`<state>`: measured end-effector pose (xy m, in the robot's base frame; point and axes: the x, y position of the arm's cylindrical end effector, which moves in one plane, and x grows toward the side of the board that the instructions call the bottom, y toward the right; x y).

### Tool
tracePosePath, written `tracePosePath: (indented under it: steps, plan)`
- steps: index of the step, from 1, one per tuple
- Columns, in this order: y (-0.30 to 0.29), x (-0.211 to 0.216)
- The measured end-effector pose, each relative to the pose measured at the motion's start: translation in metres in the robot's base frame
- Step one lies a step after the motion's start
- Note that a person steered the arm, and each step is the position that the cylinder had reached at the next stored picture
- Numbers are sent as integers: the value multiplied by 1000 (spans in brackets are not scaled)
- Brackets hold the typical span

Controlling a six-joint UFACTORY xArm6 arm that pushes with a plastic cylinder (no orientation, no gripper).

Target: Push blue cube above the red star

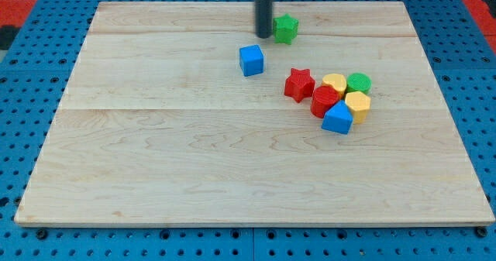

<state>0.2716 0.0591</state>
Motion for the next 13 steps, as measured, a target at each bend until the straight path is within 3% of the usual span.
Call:
tracePosePath:
  steps: [2,3,5,8,9,12,13]
  plan:
    - [85,-12]
    - [81,32]
    - [-8,84]
    - [-32,86]
    - [-58,110]
    - [-141,103]
    - [-89,77]
